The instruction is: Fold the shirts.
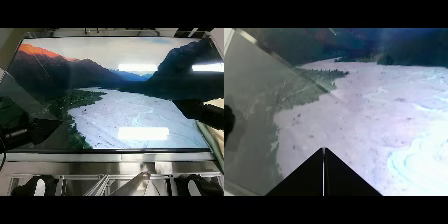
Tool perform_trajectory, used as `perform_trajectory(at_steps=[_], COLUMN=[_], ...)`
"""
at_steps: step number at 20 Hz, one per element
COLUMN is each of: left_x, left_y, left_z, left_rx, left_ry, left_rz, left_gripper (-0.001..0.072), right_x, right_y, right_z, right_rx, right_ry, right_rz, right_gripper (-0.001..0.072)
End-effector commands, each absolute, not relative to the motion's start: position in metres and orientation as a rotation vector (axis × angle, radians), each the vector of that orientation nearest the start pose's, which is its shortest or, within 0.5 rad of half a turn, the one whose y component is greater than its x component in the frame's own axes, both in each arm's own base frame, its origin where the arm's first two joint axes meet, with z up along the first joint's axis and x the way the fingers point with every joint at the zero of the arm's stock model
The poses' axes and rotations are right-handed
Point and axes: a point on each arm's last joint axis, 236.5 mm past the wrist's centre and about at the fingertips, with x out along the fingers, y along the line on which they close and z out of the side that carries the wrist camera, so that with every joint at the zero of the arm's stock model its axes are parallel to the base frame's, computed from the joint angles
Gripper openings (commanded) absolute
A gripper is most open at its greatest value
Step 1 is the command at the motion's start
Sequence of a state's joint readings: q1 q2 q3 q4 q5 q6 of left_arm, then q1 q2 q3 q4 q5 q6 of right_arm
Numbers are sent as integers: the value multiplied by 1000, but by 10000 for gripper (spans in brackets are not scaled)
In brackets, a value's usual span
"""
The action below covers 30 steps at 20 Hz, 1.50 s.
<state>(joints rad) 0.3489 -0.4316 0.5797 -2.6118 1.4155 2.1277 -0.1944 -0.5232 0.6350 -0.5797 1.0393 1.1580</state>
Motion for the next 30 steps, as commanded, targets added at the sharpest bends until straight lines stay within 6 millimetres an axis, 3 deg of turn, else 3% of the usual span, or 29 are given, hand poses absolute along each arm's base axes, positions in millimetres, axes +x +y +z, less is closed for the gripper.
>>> perform_trajectory(at_steps=[1,14,17,19,20,21,22,24,25,26,27,28,30], left_x=[215,218,220,228,240,254,268,280,284,290,293,292,281], left_y=[-136,-135,-135,-128,-110,-77,-25,89,137,177,211,243,279], left_z=[129,130,132,132,126,117,107,109,115,117,110,91,36], left_rx=[-451,-454,-458,-468,-497,-487,-418,-304,-282,-307,-353,-404,-532], left_ry=[773,761,751,736,751,769,783,783,764,745,752,800,966], left_rz=[-713,-705,-700,-658,-543,-375,-168,220,345,435,501,553,583], left_gripper=[29,28,29,9,5,2,2,33,202,511,715,718,717], right_x=[282,283,316,326,326,326,326,328,328,328,328,328,329], right_y=[119,118,93,83,85,87,88,88,88,88,88,88,88], right_z=[148,148,178,192,198,202,205,207,206,206,206,205,204], right_rx=[543,542,616,664,700,728,747,763,764,763,763,763,765], right_ry=[644,638,458,385,371,362,356,349,351,354,354,355,359], right_rz=[521,517,409,374,388,399,405,406,405,407,406,405,404], right_gripper=[18,18,18,18,19,19,19,19,19,20,20,20,22])
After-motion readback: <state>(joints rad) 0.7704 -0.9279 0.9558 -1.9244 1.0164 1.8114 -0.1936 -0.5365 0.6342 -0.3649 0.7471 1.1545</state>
